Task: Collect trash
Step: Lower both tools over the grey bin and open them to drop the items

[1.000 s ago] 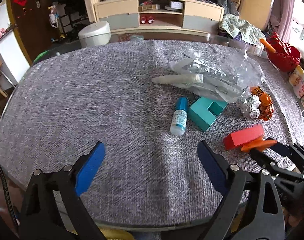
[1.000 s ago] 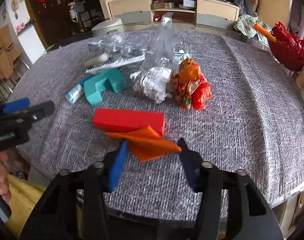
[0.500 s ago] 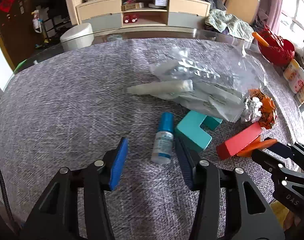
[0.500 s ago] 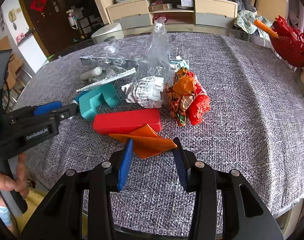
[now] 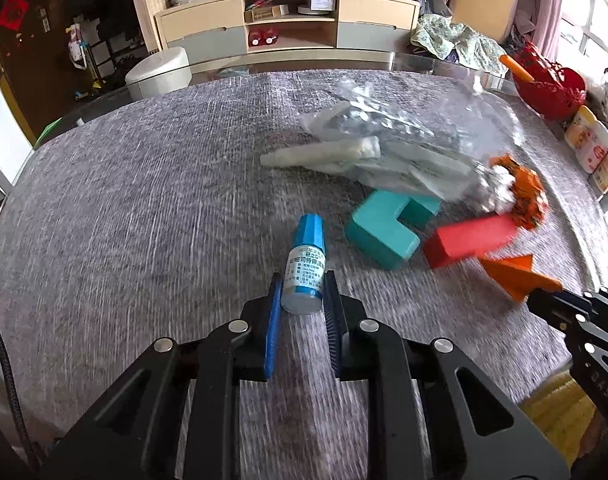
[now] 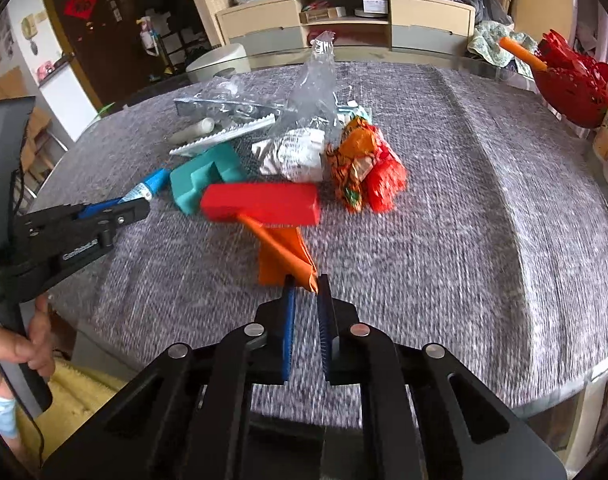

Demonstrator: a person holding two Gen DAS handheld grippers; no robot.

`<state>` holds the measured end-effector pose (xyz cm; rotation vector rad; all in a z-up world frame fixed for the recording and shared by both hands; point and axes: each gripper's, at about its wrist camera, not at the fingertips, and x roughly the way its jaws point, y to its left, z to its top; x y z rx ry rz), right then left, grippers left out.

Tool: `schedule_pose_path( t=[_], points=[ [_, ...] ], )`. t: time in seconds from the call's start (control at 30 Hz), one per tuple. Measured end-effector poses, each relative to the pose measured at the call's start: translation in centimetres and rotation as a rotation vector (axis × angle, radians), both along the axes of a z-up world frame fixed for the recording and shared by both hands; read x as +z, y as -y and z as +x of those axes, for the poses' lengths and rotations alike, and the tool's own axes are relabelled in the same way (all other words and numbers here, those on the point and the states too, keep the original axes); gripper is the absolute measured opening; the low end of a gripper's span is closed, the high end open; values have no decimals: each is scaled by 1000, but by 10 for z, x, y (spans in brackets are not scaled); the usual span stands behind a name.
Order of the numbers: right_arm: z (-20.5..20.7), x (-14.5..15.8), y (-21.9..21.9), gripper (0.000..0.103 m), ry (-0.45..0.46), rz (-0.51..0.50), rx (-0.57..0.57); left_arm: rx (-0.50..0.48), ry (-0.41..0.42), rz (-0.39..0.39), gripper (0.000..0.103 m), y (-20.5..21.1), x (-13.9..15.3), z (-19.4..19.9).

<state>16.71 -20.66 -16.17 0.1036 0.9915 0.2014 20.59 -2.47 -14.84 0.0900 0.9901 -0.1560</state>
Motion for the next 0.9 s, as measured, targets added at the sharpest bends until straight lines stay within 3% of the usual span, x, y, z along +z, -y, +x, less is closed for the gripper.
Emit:
schedule_pose_path(
  t=[0.5,0.67,0.9],
  points=[
    [-79,27,-2,7,33,-2,16,-45,49,-41,18,7,40,-113],
    [-112,18,-3,7,-3,14,22,-54,25,-67,18,5,33,-148],
    [-141,-18,-6,7,-97,12,34,-66,-43,-65,18,2,3,-189]
  ],
)
